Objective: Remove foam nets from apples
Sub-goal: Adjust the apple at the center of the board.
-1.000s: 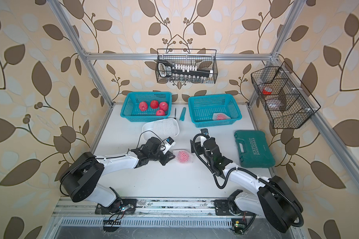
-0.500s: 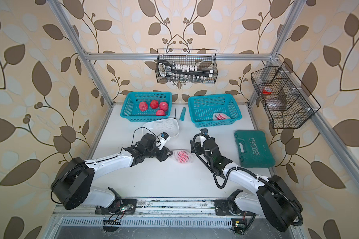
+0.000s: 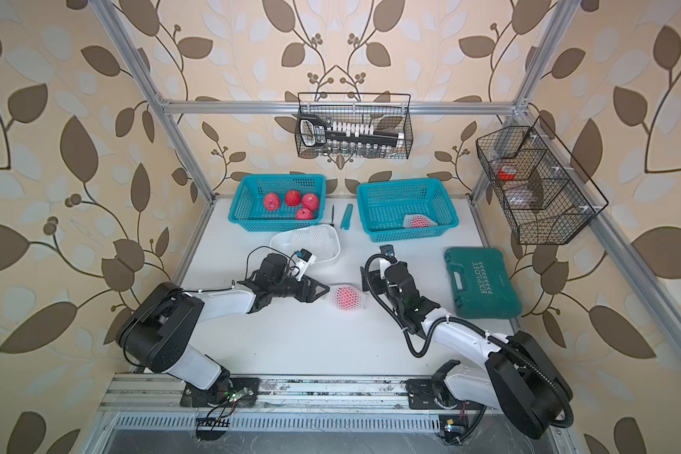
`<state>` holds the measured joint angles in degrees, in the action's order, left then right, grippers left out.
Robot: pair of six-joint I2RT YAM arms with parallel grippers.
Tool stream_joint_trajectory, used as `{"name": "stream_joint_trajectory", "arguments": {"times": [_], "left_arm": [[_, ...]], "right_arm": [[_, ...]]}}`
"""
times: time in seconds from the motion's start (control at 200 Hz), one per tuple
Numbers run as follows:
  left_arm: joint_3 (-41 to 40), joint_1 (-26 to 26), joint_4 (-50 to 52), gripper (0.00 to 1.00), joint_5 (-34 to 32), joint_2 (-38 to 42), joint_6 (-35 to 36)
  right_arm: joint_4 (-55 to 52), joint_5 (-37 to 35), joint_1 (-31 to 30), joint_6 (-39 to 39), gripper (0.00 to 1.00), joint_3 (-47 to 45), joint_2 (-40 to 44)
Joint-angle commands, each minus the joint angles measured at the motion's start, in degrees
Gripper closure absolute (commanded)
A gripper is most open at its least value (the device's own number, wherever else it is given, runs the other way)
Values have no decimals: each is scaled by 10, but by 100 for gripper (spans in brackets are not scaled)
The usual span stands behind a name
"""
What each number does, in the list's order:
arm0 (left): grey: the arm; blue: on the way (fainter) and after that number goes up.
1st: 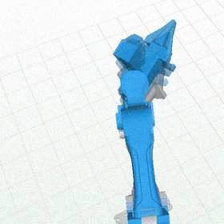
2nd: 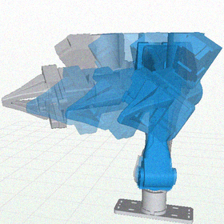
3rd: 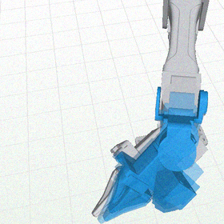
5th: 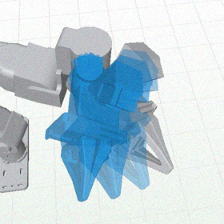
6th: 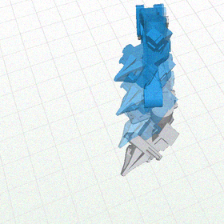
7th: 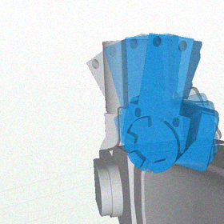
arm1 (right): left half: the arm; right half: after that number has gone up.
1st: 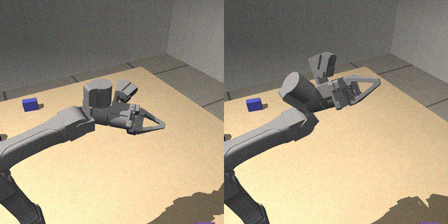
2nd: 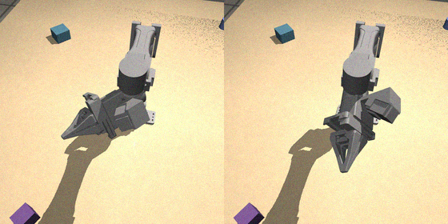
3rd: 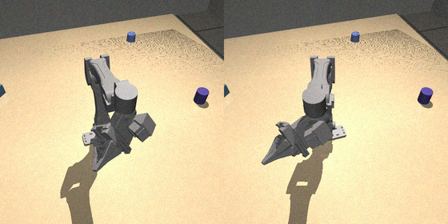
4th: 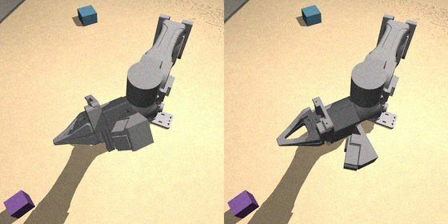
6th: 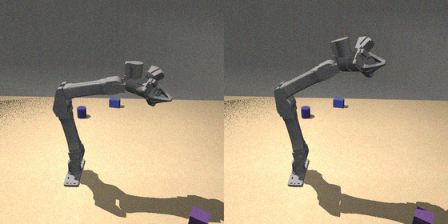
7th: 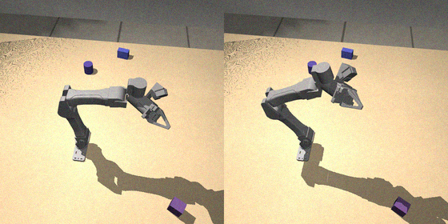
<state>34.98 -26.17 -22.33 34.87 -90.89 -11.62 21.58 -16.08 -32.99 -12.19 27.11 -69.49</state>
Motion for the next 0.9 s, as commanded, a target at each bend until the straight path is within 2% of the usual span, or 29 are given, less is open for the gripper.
{"name": "stream_joint_trajectory", "arguments": {"times": [0.0,0.285,0.555,0.71,0.9], "left_arm": [[1,4,-58,32,39,-20,-13],[9,3,-115,37,91,-74,-30],[0,-1,-173,50,129,-86,-57],[6,-4,-168,60,134,-93,-61],[1,-13,-172,59,132,-90,-67]], "right_arm": [[-7,3,-1,-7,0,20,-5],[-10,3,-1,-7,0,22,-8],[-13,6,-1,-9,1,23,-4],[-14,5,-1,-9,0,24,-4],[-16,4,-1,-11,0,25,-6]]}}
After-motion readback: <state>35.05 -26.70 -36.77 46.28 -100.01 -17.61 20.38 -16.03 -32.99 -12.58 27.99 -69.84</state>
